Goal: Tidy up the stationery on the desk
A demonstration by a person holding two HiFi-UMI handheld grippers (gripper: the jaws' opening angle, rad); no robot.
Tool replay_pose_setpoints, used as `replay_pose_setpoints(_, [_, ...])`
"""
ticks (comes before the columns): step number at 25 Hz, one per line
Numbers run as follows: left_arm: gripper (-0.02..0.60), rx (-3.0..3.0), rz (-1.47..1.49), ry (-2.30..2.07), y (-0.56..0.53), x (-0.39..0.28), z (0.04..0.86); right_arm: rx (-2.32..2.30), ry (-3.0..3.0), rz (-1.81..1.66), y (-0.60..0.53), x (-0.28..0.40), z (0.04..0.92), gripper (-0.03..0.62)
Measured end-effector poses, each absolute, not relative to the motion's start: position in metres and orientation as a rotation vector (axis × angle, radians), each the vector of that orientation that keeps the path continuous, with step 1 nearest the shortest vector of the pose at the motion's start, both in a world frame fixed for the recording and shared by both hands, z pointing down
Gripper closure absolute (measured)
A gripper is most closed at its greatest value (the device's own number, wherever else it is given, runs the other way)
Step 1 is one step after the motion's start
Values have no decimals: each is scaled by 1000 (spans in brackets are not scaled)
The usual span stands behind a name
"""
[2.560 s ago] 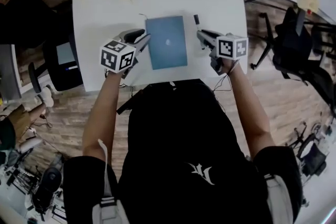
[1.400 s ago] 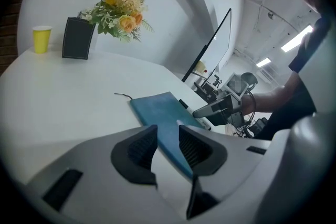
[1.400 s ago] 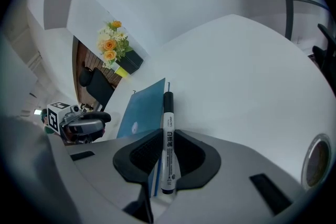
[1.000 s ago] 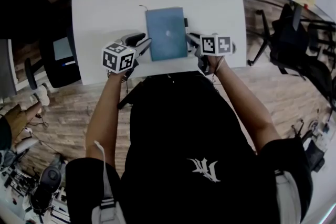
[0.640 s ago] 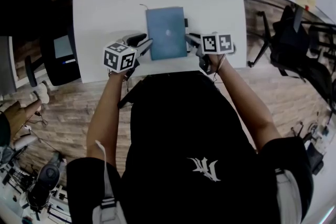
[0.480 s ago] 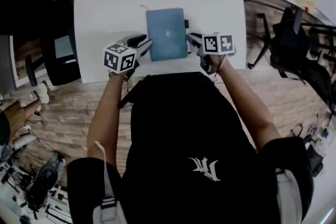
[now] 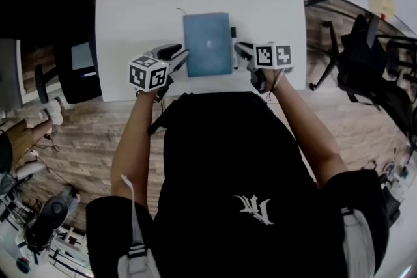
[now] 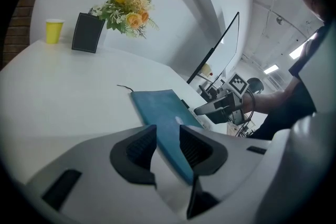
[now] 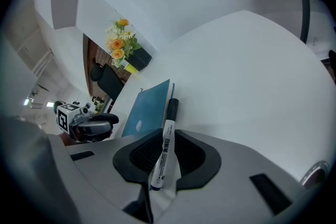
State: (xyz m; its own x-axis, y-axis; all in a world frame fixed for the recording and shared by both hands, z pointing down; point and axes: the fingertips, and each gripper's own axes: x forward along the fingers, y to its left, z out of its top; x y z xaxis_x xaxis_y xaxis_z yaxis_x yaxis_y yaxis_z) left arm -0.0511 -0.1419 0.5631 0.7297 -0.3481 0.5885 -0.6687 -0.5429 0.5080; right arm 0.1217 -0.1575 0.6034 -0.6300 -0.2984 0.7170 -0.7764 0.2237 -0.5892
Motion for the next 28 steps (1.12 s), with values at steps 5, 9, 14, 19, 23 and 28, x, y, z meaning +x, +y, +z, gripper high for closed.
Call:
replay_pose_setpoints(5, [445, 2168, 535, -804, -143, -56, 561, 991, -2084, 1407, -160, 123, 598, 505])
replay_pose_setpoints(9, [445, 2182, 534, -823, -147, -61, 551, 942, -2196, 1397, -169, 120, 581, 505])
replay_pose_setpoints(14, [452, 2265, 462, -850, -152, -67, 510, 798, -2476, 1324, -181, 107, 524, 527])
replay_pose_setpoints(19, [531, 2418, 338, -958, -160, -72, 444, 591, -2836, 1182, -176, 89, 426, 542])
replay_pose_setpoints(23, [578, 2547, 234, -998, -154, -61, 377, 367, -3131, 889, -153, 84, 339, 545])
replay_pose_setpoints(28, [579, 2680, 163, -972, -135, -51, 310, 292, -3376, 597, -129, 88, 259, 546])
